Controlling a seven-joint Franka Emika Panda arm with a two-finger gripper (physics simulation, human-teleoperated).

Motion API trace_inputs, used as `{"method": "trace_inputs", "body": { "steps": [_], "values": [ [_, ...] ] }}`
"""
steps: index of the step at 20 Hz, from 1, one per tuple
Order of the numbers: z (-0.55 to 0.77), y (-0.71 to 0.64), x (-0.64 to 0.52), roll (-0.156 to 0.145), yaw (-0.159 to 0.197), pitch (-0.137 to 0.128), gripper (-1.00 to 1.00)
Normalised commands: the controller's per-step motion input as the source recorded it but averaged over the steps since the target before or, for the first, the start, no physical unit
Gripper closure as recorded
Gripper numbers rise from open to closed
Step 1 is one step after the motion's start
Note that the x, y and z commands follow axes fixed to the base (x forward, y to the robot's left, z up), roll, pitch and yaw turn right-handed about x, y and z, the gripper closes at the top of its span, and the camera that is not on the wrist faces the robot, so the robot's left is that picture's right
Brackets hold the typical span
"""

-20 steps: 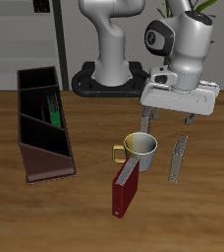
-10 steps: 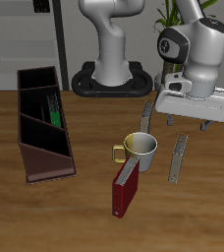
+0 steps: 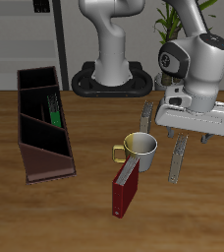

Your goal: Place the green book into the right desk caddy's front compartment and place the left yellow book into the right desk caddy's right compartment and place the red book into the right desk caddy's right compartment

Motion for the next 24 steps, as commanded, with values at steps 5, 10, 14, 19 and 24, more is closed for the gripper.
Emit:
{"method": "trace_inputs", "body": {
  "steps": [5,10,14,19,24],
  "values": [
    [-0.17,-0.04,0.06,0.006,0.0,0.013,-1.0],
    [-0.2,-0.08,0.06,0.015,-0.008,0.019,-1.0],
    [-0.17,0.02,0.0,0.015,-0.029,0.016,-1.0],
    [-0.21,0.05,0.05,0.022,-0.017,0.036,-1.0],
    [-0.22,-0.07,0.06,0.007,0.0,0.034,1.0]
  ]
}}
